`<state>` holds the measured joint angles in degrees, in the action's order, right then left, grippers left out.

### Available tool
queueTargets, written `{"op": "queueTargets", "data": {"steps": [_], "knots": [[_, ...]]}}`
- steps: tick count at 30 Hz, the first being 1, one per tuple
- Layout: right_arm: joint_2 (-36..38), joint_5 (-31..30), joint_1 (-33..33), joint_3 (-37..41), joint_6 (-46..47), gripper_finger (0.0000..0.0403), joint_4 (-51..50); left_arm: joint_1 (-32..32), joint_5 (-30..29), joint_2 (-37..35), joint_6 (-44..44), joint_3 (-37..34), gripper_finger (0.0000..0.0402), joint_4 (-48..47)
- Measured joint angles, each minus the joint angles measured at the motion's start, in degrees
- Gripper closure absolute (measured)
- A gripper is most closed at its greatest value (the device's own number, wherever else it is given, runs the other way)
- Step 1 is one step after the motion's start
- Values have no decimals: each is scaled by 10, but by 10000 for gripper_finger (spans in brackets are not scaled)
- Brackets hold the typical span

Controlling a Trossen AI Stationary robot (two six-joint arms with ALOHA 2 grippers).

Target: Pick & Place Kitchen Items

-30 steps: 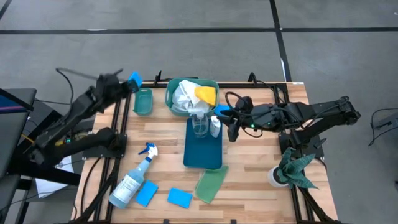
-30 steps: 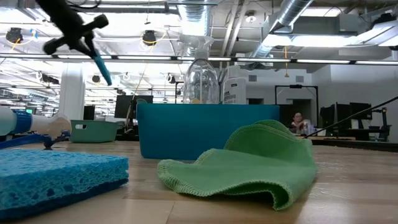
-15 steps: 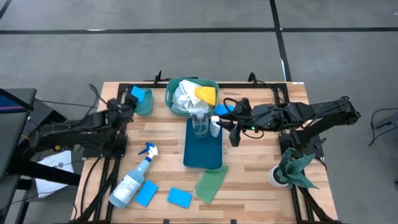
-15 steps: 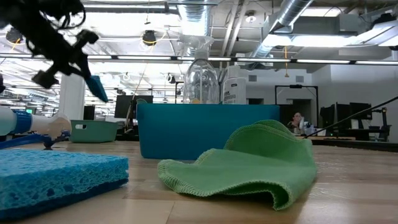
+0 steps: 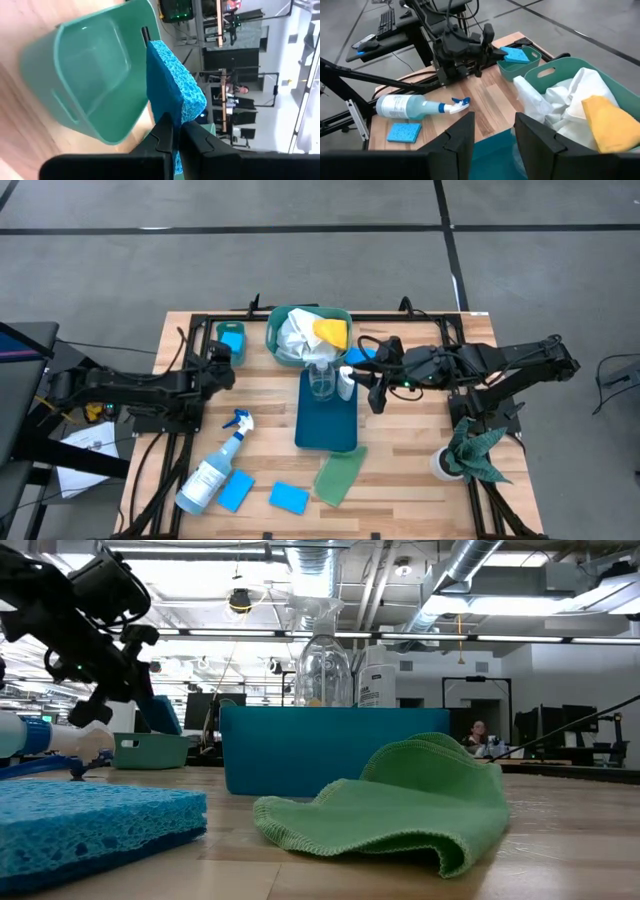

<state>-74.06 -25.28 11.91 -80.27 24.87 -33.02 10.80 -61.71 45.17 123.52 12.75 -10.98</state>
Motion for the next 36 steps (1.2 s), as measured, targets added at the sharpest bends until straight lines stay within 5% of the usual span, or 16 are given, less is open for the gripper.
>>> {"op": "queueTargets", "data": {"steps": [36], "knots": [[0,15,-16,0,2,271,1,57,30,52,-5,-1,388,52]]}}
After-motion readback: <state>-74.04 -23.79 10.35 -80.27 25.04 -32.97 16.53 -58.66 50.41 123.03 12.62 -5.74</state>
